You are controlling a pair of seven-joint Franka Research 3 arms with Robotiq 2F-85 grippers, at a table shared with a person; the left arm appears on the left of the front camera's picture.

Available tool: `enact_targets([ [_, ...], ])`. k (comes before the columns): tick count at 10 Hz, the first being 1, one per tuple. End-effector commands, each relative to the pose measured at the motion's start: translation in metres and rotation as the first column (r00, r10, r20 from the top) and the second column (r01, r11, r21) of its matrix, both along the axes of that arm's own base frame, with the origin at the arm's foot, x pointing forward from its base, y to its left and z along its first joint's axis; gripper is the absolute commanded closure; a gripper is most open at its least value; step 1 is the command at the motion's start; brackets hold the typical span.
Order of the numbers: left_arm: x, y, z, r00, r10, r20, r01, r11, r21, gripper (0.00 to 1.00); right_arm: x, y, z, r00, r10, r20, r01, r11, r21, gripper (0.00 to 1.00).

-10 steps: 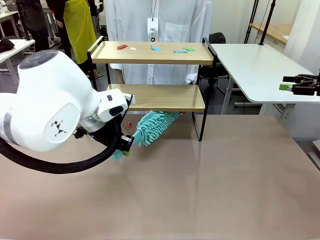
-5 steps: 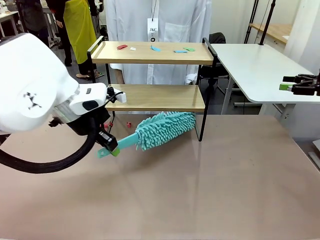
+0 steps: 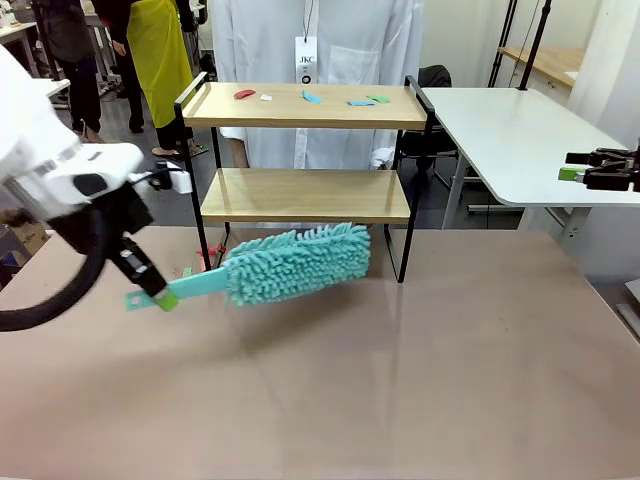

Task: Clean the shelf.
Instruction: Clean the specific section of the Shelf indicated by the human with the Duster.

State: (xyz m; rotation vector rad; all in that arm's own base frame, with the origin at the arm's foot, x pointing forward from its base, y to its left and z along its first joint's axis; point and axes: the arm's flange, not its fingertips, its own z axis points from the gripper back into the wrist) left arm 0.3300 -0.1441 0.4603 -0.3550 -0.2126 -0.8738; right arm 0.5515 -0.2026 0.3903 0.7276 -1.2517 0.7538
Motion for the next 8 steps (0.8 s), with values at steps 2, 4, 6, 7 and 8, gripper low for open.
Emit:
enact_targets([
  [2, -0.060, 0.022, 0.037, 0.990, -0.139, 0.025, 0.131, 0.971, 0.199, 0.87, 0.000, 0.002, 0.003, 1.000, 0.001, 0.005, -0.001, 1.000, -0.003, 0.00],
  [4, -0.073, 0.018, 0.079, 0.977, -0.214, -0.016, 0.208, 0.922, 0.326, 0.87, 0.000, 0.002, 0.003, 1.000, 0.001, 0.005, -0.001, 1.000, -0.003, 0.00],
  [6, -0.075, 0.016, 0.119, 0.981, -0.185, -0.056, 0.191, 0.878, 0.439, 0.87, 0.000, 0.002, 0.003, 1.000, 0.001, 0.005, -0.001, 1.000, -0.003, 0.00],
  [7, -0.075, 0.013, 0.135, 0.985, -0.167, -0.051, 0.172, 0.868, 0.467, 0.87, 0.000, 0.002, 0.003, 1.000, 0.001, 0.005, -0.001, 1.000, -0.003, 0.00],
  [8, -0.076, 0.010, 0.148, 0.986, -0.162, -0.044, 0.162, 0.850, 0.501, 0.87, 0.000, 0.002, 0.003, 1.000, 0.001, 0.005, -0.001, 1.000, -0.003, 0.00],
])
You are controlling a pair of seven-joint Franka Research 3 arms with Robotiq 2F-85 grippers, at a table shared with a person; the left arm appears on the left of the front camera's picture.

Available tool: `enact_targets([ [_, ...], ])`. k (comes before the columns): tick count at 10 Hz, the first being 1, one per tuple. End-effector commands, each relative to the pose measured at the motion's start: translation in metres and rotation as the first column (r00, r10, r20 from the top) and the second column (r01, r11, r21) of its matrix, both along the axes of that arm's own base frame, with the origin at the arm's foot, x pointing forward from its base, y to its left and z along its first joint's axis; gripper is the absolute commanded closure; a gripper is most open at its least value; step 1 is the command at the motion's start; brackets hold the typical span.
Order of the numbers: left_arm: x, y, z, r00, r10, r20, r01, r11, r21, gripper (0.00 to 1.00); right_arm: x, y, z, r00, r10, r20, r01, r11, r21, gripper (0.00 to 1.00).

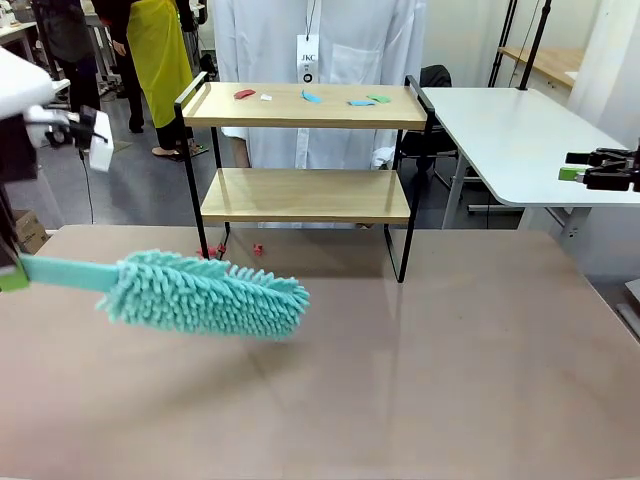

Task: Clean the shelf.
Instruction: Clean the specific section of the Shelf indicated by the human with the Duster.

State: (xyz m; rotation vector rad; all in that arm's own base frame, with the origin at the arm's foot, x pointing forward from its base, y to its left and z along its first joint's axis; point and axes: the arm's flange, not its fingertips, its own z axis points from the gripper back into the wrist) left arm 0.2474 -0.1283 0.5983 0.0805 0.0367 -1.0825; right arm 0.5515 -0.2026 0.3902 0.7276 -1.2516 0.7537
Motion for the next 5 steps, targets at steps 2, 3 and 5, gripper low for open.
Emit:
enact_targets([
  [2, 0.005, -0.015, 0.023, 0.997, 0.058, 0.057, -0.064, 0.992, 0.108, 0.87, 0.000, 0.002, 0.003, 1.000, 0.001, 0.005, -0.001, 1.000, -0.003, 0.00],
  [3, 0.003, -0.004, 0.014, 1.000, 0.007, 0.017, -0.007, 0.999, 0.033, 0.87, 0.000, 0.002, 0.003, 1.000, 0.001, 0.005, -0.001, 1.000, -0.003, 0.00],
  [5, 0.003, -0.004, 0.014, 1.000, 0.007, 0.017, -0.007, 0.999, 0.033, 0.87, 0.000, 0.002, 0.003, 1.000, 0.001, 0.005, -0.001, 1.000, -0.003, 0.00],
])
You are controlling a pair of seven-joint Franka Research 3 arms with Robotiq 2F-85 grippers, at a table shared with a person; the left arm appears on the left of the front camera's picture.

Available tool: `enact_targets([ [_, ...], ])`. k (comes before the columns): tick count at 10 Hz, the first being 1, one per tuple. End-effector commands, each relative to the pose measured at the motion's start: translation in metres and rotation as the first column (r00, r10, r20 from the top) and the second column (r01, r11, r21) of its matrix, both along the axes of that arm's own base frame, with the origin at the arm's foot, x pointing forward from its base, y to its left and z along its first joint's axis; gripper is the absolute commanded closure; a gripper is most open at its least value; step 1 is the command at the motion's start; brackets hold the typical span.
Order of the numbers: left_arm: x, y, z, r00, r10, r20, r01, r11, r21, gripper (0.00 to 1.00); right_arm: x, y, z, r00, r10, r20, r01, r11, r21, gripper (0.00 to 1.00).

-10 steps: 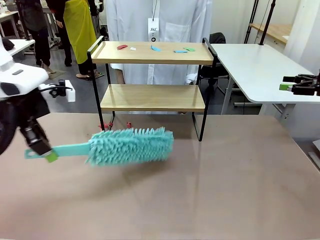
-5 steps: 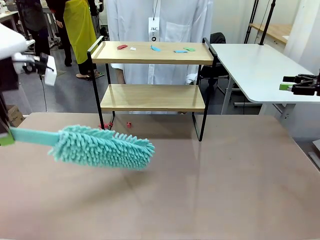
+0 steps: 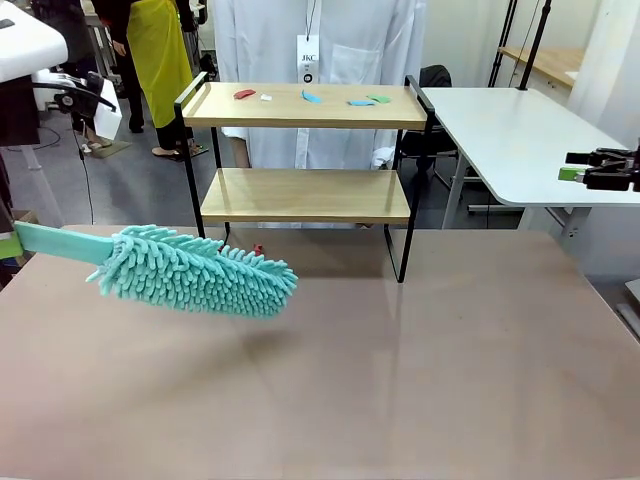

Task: Clean the shelf.
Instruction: Clean the specific section of the Shelf indicated by the human with the Duster.

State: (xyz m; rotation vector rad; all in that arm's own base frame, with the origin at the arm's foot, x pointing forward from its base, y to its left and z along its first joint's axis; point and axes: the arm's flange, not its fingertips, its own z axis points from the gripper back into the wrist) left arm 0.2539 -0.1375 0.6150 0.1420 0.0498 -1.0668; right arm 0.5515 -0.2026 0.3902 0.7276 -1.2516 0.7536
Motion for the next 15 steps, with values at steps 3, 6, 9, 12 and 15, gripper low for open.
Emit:
enact_targets([
  [3, -0.0033, 0.0051, -0.0032, 1.000, -0.007, -0.003, 0.007, 1.000, -0.024, 0.87, 0.0004, 0.0018, 0.0031, 1.000, 0.001, 0.005, -0.001, 1.000, -0.003, 0.00],
  [6, -0.0033, 0.0051, -0.0032, 1.000, -0.007, -0.003, 0.007, 1.000, -0.024, 0.87, 0.0004, 0.0018, 0.0031, 1.000, 0.001, 0.005, -0.001, 1.000, -0.003, 0.00],
  [9, -0.0033, 0.0051, -0.0032, 1.000, -0.007, -0.003, 0.007, 1.000, -0.024, 0.87, 0.0004, 0.0018, 0.0031, 1.000, 0.001, 0.005, -0.001, 1.000, -0.003, 0.00],
  [12, -0.0033, 0.0051, -0.0032, 1.000, -0.007, -0.003, 0.007, 1.000, -0.024, 0.87, 0.0004, 0.0018, 0.0031, 1.000, 0.001, 0.005, -0.001, 1.000, -0.003, 0.00],
  [15, -0.0033, 0.0051, -0.0032, 1.000, -0.007, -0.003, 0.007, 1.000, -0.024, 0.87, 0.0004, 0.0018, 0.0031, 1.000, 0.001, 0.005, -0.001, 1.000, -0.003, 0.00],
])
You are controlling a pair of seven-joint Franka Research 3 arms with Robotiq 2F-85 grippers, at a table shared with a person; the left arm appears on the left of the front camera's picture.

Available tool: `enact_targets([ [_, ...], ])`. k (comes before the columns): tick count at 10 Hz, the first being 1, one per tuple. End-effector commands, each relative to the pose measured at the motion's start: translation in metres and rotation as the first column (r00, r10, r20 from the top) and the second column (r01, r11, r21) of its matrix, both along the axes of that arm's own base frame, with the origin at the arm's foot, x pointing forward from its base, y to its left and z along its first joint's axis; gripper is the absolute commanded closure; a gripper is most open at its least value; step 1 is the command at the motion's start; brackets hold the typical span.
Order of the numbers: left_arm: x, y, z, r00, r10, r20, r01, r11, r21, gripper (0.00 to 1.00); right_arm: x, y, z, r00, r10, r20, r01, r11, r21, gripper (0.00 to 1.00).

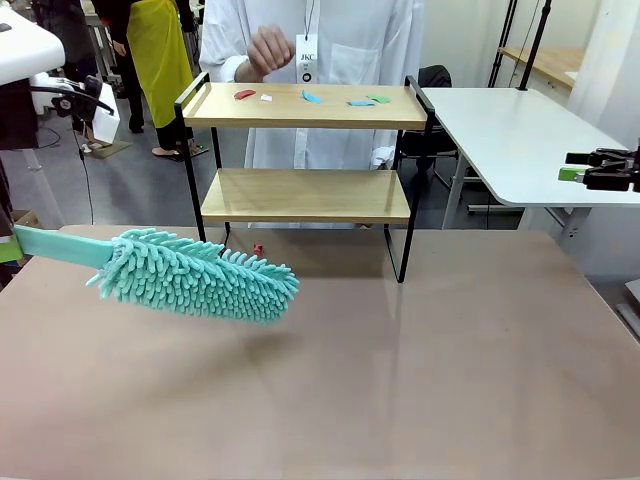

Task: Clean the shelf.
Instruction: Clean the specific section of the Shelf indicated by the human with the Duster.

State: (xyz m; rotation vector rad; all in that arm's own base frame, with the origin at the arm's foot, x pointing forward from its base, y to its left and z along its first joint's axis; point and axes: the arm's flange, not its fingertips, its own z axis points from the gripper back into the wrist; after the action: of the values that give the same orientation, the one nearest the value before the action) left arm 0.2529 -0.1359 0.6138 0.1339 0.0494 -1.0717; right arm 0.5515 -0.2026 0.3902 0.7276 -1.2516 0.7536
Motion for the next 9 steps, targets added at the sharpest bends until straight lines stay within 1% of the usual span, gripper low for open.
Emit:
enact_targets([
  [1, -0.0023, 0.0035, -0.0020, 1.000, -0.002, 0.000, 0.002, 1.000, -0.017, 0.87, 0.0004, 0.0018, 0.0031, 1.000, 0.001, 0.005, -0.001, 1.000, -0.003, 0.00],
  [9, -0.0023, 0.0035, -0.0020, 1.000, -0.002, 0.000, 0.002, 1.000, -0.017, 0.87, 0.0004, 0.0018, 0.0031, 1.000, 0.001, 0.005, -0.001, 1.000, -0.003, 0.00],
])
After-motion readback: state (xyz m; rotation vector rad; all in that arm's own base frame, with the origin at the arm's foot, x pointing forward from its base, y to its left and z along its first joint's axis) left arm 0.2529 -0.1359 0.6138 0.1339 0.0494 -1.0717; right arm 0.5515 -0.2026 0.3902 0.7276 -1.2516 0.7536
